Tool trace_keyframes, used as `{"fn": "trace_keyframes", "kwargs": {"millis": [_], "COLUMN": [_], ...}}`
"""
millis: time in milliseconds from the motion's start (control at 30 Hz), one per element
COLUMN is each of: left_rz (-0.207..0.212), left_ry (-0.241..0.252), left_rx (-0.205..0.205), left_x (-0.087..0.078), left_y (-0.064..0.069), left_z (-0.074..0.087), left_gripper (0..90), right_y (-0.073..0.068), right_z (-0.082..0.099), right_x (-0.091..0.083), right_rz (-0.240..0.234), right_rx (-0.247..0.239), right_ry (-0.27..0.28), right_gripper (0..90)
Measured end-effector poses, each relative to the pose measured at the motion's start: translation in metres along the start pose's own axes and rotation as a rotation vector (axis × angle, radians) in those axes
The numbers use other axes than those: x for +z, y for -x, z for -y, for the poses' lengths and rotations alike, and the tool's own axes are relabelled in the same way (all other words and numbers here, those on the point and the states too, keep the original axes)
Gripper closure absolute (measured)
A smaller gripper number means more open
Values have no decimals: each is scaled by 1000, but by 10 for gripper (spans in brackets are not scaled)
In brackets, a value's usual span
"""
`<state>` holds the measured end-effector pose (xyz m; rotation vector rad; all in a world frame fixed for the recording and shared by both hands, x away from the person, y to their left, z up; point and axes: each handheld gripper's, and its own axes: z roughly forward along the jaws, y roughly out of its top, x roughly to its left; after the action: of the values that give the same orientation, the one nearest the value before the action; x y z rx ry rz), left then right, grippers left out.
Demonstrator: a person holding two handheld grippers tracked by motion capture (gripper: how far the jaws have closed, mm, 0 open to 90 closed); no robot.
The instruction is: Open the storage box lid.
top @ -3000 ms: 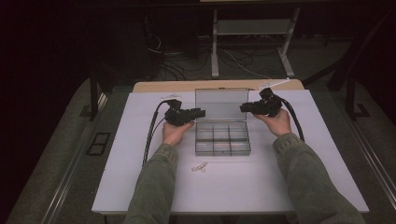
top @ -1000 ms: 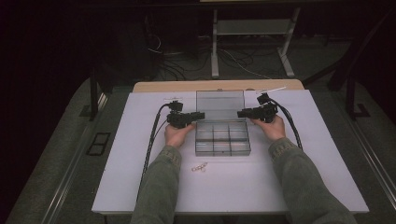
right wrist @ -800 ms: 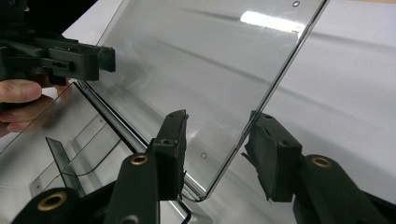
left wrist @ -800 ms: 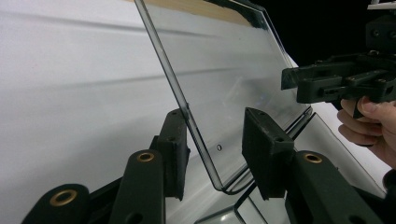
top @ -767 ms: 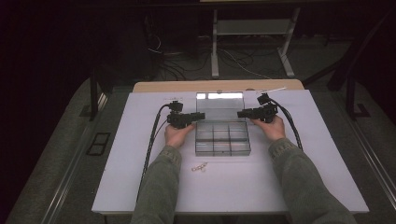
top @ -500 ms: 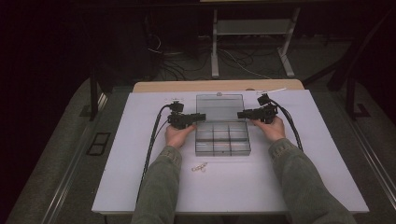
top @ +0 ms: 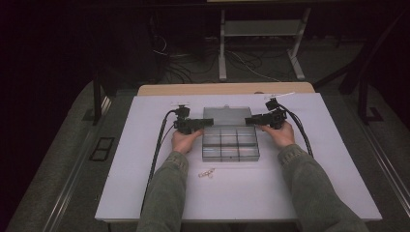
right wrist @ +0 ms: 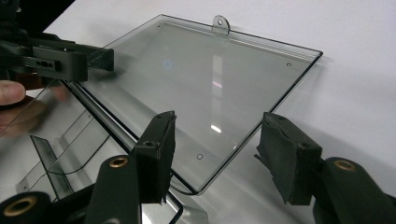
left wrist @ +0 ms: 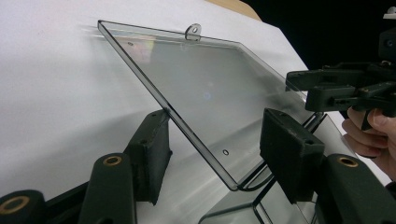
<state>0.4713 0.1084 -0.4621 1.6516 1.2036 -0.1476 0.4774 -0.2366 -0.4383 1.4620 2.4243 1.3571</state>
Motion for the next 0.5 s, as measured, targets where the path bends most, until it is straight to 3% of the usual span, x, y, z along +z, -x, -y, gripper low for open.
{"fn": "trace_keyframes", "kwargs": {"millis": [167,500], "left_rz": [-38,-31], "left_ry": [-9,9], "left_rx": [9,27], "left_x": [-1,-14], "left_y": [3,8], "left_z": [-1,-6], "left_gripper": [384,334], "right_y": [-3,-18], "right_z": [-1,-4], "right_x": [-1,-7], "right_rz": [3,56], "right_rx": [-3,-46], "right_ry": [0,-19], "right_gripper": [401,225]}}
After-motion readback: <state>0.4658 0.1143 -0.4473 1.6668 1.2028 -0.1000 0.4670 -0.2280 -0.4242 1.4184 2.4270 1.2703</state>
